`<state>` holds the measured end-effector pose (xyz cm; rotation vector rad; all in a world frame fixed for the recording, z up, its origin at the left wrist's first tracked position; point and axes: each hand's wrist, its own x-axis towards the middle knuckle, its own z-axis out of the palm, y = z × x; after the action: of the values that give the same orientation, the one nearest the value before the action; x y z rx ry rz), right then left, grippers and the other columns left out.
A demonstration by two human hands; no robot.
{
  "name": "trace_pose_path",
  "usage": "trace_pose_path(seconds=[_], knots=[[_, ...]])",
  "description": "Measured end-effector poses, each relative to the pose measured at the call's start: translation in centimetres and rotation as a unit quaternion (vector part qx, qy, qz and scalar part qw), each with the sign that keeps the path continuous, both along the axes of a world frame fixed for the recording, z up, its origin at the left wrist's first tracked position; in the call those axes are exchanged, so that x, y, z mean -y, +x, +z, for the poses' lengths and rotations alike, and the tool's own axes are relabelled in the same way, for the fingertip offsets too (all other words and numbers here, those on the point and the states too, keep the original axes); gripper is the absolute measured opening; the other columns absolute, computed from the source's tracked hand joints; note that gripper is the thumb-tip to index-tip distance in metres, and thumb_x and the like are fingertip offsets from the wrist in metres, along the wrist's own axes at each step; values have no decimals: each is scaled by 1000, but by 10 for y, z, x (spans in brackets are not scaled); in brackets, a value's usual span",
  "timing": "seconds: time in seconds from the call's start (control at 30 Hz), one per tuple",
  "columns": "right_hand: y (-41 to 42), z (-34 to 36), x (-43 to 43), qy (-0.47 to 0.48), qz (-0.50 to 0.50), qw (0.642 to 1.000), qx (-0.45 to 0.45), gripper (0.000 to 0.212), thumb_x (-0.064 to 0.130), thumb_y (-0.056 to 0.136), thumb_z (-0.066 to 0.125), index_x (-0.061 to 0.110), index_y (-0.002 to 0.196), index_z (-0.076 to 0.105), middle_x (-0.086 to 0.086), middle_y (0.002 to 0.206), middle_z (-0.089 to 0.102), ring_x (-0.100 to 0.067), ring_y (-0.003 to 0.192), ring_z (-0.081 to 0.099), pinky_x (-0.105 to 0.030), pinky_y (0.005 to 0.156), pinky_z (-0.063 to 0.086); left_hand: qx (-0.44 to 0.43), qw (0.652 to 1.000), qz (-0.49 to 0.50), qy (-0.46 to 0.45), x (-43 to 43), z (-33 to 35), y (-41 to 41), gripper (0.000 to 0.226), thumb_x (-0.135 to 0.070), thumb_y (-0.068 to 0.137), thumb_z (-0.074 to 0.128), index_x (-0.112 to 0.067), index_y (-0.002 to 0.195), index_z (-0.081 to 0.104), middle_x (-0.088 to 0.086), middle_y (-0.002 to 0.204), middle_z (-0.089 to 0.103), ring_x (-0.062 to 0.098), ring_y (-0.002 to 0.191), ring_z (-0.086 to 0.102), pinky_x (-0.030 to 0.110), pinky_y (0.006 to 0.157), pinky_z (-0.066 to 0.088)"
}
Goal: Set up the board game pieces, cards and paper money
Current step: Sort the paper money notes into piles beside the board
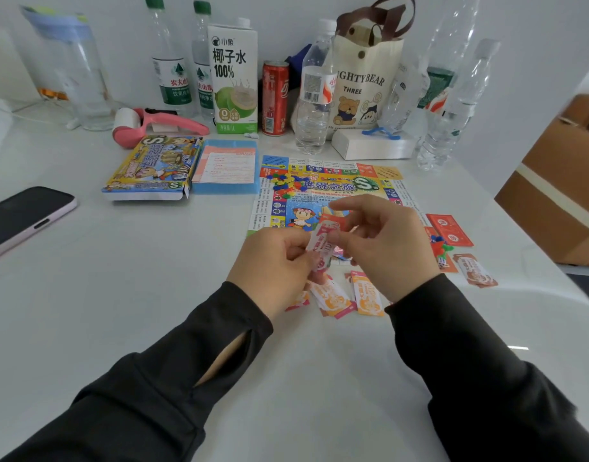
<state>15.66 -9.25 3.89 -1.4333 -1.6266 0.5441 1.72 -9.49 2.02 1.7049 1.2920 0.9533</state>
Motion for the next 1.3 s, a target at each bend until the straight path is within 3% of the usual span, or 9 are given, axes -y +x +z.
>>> trace_pose_path(seconds=[0.1,0.2,0.27,0.4,0.6,0.73,0.93,1.07,1.3], knots=[[1,2,-2,45,6,996,72,12,11,80,70,19,88,73,11,71,62,-7,65,56,-9,59,43,-148,978,33,146,-9,0,-6,18,-15,91,53,-10,80,66,3,71,67,16,65,62,34,62,51],[13,5,-16,42,-55,990,122,16,8,86,60,16,94,72,7,82,63,-3,69,54,-3,61,38,-196,953,81,214,-27,2,-11,18,-22,91,53,-11,85,66,4,76,66,24,71,59,37,62,48],[23,7,-26,-10,-84,977,193,21,8,89,54,15,101,70,1,96,65,-8,79,52,-11,71,39,-194,956,99,197,-38,0,-11,18,-22,92,51,-11,91,65,4,87,68,23,79,60,38,67,50],[24,10,-38,-122,-25,931,344,26,11,92,51,18,114,63,-1,121,58,-16,103,51,-26,87,39,-180,971,90,130,-51,-11,-7,14,-24,94,49,-17,90,60,-2,92,62,13,82,55,18,56,37],[7,11,-55,-184,49,899,395,42,31,90,58,17,129,51,-4,129,52,-21,114,50,-30,95,39,-66,989,131,27,-62,-19,-14,28,-17,94,47,-20,67,50,-4,75,58,7,61,52,19,53,38],[1,12,-64,-178,104,875,437,50,3,87,55,23,133,47,-3,139,44,-22,124,44,-33,101,38,-103,987,120,30,-61,-21,-12,30,-21,95,47,-23,65,49,-11,76,54,6,70,54,17,53,35],[0,17,-71,-189,157,842,481,51,5,83,63,22,129,50,-4,128,50,-20,111,49,-29,93,39,-100,987,123,26,-62,-23,-12,21,-23,95,47,-22,75,52,-6,90,57,11,81,56,17,56,39],[0,18,-76,-181,162,842,481,47,10,80,69,19,124,54,0,113,50,-14,93,43,-23,82,36,-91,989,118,24,-63,-22,-13,16,-25,95,46,-18,93,60,-3,103,62,10,84,55,15,59,42],[4,17,-79,-180,143,853,469,46,17,75,75,12,115,54,-1,108,51,-15,91,45,-23,82,37,-94,988,123,14,-61,-21,-13,19,-28,95,46,-18,103,61,-2,111,63,9,85,55,14,64,45]])
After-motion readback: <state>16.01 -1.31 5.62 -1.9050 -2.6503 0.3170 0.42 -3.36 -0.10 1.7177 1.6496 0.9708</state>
